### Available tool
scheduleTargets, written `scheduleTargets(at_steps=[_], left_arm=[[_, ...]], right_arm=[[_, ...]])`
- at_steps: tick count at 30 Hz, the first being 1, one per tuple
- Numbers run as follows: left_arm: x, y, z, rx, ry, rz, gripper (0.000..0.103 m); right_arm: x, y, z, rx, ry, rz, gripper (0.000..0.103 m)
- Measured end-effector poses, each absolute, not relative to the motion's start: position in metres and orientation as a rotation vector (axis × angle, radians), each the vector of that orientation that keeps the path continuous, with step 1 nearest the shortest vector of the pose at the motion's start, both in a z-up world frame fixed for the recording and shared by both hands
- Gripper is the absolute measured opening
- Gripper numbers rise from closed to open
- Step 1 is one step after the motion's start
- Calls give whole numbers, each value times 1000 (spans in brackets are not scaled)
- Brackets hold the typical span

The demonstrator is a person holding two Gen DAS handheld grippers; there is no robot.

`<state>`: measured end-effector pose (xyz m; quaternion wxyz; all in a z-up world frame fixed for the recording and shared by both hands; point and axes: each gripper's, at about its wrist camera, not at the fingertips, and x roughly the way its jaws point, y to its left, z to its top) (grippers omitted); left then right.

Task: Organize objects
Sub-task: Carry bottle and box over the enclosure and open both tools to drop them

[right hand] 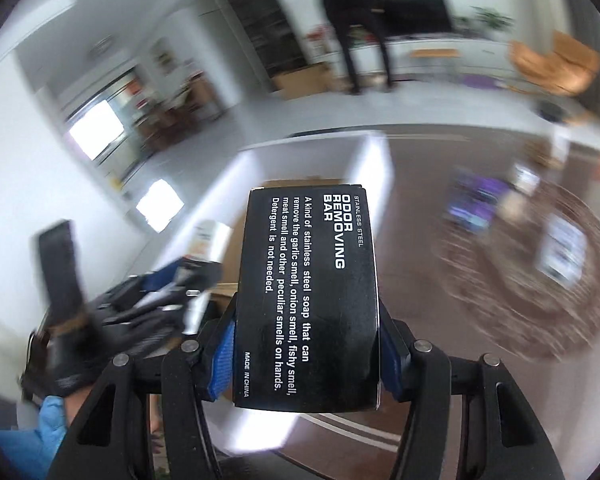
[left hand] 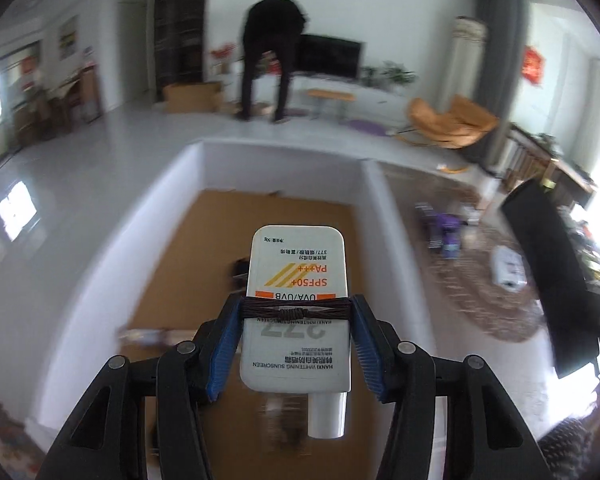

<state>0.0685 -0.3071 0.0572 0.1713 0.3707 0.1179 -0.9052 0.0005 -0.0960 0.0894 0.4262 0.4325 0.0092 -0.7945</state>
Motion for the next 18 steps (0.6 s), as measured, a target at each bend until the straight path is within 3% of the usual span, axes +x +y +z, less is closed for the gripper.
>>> scheduleTargets(at_steps=[5, 7, 8, 18], left_arm=[[74, -363, 20, 1181, 450, -2333, 55], [71, -371, 7, 1225, 507, -2258, 78], [69, -371, 3, 1226, 524, -2249, 81], [39, -290, 20, 1179, 347, -2425, 82]], right_arm=[[18, -189, 78, 1037, 171, -1870, 60], [21, -211, 62, 1038, 216, -1855, 68], [21, -217, 55, 1038, 231, -1853, 78], [1, -104, 33, 924, 142, -2151, 99]])
